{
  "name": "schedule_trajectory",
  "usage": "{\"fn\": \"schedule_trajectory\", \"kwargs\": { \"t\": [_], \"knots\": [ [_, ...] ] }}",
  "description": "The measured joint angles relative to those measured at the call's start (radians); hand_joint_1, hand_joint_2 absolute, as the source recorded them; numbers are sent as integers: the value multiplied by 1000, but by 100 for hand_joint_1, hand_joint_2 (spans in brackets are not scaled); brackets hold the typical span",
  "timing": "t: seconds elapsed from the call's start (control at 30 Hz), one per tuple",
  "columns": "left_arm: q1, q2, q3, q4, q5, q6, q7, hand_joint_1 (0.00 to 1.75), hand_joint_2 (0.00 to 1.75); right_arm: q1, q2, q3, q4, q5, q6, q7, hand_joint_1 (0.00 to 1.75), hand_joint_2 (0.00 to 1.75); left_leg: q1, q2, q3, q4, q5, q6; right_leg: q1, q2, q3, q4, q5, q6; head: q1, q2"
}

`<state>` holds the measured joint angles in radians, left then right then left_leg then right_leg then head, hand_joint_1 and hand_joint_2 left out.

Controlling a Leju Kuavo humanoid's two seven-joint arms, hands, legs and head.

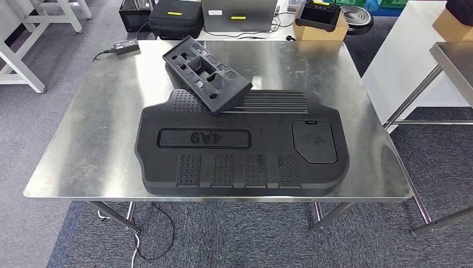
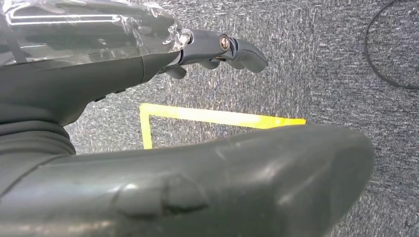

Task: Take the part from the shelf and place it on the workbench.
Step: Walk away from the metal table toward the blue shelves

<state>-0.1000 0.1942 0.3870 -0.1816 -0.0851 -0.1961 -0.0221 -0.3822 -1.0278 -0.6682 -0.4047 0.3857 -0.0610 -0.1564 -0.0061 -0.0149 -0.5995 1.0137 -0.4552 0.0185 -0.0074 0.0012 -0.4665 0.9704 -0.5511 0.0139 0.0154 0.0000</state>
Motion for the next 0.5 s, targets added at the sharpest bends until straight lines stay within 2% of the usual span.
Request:
{"fn": "schedule_trajectory", "kwargs": {
  "t": [0.37, 0.5],
  "knots": [
    [-1, 0, 3, 0, 0, 0, 0, 0, 0, 4, -9, -25, 0, 0, 3, 0, 0, 0, -1, 0, 0, 0, 0, 0, -1, 0, 0, 0, 0, 0, 0, 0],
    [-1, 0, 3, 0, 0, 0, 0, 0, 175, 4, -9, -30, 0, 0, 3, 0, 0, 0, -1, 0, 0, 0, 0, 0, -1, 0, 0, 0, 0, 0, -1, 0]
  ]
}}
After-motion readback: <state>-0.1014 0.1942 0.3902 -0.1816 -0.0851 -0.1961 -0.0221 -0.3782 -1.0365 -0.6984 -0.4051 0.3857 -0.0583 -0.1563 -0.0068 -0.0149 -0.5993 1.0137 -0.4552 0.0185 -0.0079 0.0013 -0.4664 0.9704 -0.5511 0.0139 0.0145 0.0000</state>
